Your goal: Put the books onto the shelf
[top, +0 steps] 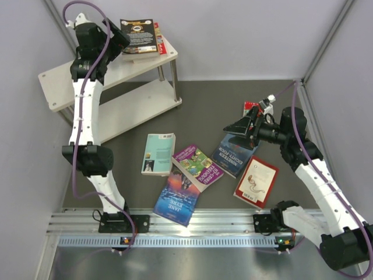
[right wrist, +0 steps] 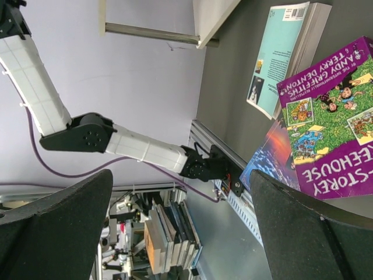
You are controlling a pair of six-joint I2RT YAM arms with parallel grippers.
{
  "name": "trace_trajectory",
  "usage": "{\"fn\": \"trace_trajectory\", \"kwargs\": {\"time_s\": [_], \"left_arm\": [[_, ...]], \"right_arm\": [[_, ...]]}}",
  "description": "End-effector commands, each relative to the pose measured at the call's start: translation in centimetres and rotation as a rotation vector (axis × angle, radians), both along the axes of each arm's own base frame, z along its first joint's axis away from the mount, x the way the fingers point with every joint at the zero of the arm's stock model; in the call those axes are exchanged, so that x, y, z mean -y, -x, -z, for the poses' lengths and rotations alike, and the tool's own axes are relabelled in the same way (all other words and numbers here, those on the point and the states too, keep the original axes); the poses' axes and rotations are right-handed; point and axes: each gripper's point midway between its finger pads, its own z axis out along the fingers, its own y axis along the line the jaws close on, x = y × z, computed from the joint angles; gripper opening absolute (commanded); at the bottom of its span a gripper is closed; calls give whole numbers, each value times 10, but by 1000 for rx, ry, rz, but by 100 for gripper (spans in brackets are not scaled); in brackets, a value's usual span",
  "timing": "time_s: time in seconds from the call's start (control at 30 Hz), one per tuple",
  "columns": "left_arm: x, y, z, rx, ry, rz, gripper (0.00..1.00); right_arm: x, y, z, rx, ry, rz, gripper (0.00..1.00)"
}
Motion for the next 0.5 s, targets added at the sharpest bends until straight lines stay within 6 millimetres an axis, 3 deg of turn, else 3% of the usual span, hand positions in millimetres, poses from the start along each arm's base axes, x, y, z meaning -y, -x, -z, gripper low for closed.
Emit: {"fn": "trace_trajectory", "kwargs": {"time_s": [0.0, 0.03, 0.17, 0.47], "left_arm": [[-27, 36, -50, 102, -110, -110, 99], [-27, 43, -61, 130, -115, -112, 99], [-28, 49, -63, 133, -124, -117, 99], [-10, 26, -23, 55, -45, -32, 99]], "right_arm": [[-1, 1, -1, 33, 12, -9, 100], [-1, 0, -1, 30, 12, -7, 100], [-1, -2, -1, 32, 15, 0, 100], [2, 1, 3, 22, 17, 16, 100]]}}
